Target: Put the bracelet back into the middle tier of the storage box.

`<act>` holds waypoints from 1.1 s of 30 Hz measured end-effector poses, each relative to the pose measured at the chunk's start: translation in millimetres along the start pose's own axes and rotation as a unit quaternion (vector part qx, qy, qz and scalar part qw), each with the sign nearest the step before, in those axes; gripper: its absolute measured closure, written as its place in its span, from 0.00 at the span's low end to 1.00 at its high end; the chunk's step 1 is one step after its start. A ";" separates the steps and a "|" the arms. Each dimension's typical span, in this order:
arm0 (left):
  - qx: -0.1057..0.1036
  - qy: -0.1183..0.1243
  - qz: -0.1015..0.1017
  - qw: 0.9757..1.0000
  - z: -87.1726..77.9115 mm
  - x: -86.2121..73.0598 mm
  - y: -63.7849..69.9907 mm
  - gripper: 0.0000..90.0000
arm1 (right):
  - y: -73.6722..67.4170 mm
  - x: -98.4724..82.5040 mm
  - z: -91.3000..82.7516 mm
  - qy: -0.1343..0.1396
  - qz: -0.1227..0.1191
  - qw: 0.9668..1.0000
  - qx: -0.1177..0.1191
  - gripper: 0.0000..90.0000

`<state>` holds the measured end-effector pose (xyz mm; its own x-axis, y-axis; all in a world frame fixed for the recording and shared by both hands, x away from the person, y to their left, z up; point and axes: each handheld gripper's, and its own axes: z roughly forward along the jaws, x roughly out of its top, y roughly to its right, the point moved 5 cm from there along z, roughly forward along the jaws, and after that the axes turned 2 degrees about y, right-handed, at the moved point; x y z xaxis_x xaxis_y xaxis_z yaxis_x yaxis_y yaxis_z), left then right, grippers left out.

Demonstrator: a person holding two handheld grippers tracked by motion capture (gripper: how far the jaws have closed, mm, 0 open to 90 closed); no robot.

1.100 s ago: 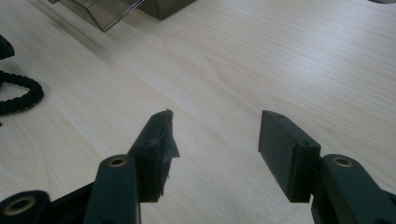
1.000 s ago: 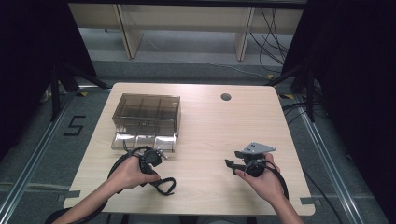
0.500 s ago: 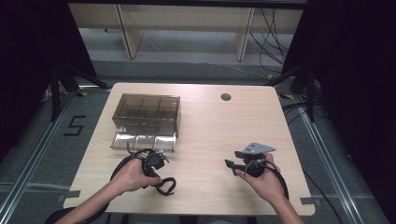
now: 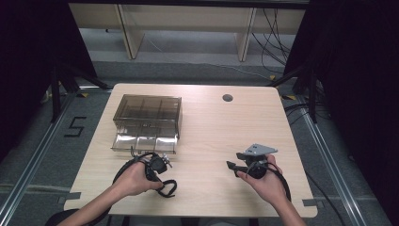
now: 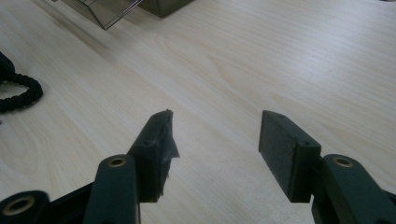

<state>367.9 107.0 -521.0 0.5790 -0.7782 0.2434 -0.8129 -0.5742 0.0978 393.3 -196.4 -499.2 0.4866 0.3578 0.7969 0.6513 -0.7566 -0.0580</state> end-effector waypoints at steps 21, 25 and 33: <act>0.011 -0.022 0.035 0.999 0.8 -2.8 -2.2 0.88 | 0.1 -0.8 0.7 -0.003 0.001 1.000 0.001 0.51; 0.012 -0.024 0.039 0.999 1.3 -3.7 -2.2 0.90 | -1.3 -1.3 0.6 -0.006 0.007 1.000 0.003 0.50; 0.013 -0.029 0.051 0.998 -0.3 -5.5 -3.8 0.93 | 0.6 -1.1 0.2 -0.004 -0.002 1.000 0.000 0.50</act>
<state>367.7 113.5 -522.5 0.4969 -0.8460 0.1935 -0.8661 -0.4974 0.0495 393.2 -197.1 -500.2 0.4886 0.3662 0.7919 0.6531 -0.7554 -0.0537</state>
